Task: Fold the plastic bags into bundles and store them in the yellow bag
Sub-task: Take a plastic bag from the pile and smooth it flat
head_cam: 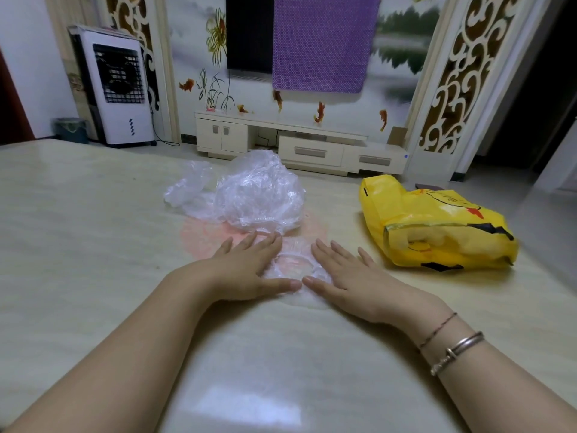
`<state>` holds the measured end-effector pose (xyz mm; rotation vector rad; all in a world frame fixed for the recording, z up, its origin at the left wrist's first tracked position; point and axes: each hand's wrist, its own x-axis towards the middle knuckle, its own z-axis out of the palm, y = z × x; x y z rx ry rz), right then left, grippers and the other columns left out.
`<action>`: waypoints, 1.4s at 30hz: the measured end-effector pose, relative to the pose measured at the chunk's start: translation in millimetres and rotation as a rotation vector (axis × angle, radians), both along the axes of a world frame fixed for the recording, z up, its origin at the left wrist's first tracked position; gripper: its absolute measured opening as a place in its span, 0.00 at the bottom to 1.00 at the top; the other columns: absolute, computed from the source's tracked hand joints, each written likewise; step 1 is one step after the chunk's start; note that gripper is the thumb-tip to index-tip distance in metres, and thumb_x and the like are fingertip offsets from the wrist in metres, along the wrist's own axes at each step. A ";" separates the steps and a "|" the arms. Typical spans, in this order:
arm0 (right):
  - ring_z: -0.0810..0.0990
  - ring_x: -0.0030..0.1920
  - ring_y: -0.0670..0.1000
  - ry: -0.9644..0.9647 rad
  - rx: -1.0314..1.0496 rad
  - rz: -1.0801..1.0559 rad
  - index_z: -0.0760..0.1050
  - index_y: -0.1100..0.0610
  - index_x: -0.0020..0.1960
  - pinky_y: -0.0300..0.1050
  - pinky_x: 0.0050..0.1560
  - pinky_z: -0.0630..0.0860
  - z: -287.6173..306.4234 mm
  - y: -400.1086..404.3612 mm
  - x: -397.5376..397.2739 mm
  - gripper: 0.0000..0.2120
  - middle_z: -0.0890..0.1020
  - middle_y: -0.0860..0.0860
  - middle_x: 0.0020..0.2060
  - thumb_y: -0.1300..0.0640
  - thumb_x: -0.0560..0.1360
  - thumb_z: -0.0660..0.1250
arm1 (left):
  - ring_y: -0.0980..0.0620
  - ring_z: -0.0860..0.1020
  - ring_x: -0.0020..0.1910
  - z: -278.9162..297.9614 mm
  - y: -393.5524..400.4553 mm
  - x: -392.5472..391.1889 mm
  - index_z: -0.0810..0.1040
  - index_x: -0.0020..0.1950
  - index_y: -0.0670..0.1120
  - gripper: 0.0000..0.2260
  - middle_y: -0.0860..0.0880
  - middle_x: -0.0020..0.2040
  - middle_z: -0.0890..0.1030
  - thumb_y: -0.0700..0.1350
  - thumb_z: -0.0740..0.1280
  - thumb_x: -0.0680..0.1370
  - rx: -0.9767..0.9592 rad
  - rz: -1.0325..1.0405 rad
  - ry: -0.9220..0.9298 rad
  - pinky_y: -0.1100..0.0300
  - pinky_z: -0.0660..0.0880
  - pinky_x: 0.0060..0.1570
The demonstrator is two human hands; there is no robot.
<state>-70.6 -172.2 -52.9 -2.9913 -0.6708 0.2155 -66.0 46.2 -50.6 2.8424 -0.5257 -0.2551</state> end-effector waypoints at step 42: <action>0.79 0.52 0.58 -0.527 0.043 -0.349 0.65 0.54 0.49 0.50 0.46 0.60 -8.3 12.8 20.0 0.10 0.81 0.54 0.50 0.47 0.81 0.52 | 0.44 0.74 0.49 -1.4 -6.8 10.7 0.68 0.50 0.46 0.07 0.49 0.47 0.74 0.49 0.57 0.81 -0.128 0.350 -0.441 0.55 0.67 0.40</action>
